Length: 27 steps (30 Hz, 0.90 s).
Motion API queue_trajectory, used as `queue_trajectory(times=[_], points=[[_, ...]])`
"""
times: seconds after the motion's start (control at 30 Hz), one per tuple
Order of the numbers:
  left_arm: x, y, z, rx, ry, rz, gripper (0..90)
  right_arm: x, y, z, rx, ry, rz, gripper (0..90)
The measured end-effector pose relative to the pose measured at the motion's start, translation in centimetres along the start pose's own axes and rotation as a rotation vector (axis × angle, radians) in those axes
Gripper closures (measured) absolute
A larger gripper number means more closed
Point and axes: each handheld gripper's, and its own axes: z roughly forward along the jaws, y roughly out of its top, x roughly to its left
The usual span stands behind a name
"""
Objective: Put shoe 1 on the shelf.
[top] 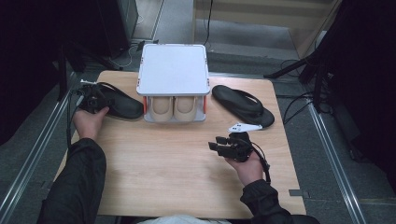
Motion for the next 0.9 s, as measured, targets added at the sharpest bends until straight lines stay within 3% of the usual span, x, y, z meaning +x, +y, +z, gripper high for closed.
queue_trajectory(times=[0.17,0.47,0.53,0.77,0.9], points=[[0.3,0.2,-0.3,0.026,-0.015,-0.013,50.6,0.0,0.0,-0.1,-0.003,-0.002,0.005,56.5],[1.0,0.3,-0.8,0.035,-0.026,-0.029,66.9,-0.1,0.0,-0.2,-0.005,-0.004,0.004,56.0],[1.1,0.3,-1.1,0.024,-0.020,-0.018,69.3,-0.1,0.0,-0.2,-0.005,-0.005,0.003,55.9],[1.8,0.6,-1.7,0.035,-0.097,-0.075,70.7,-0.1,0.0,-0.2,-0.007,-0.004,0.002,55.8],[2.1,0.7,-2.7,0.024,-0.109,-0.073,70.9,-0.2,0.0,-0.2,-0.009,-0.004,0.003,55.8]])
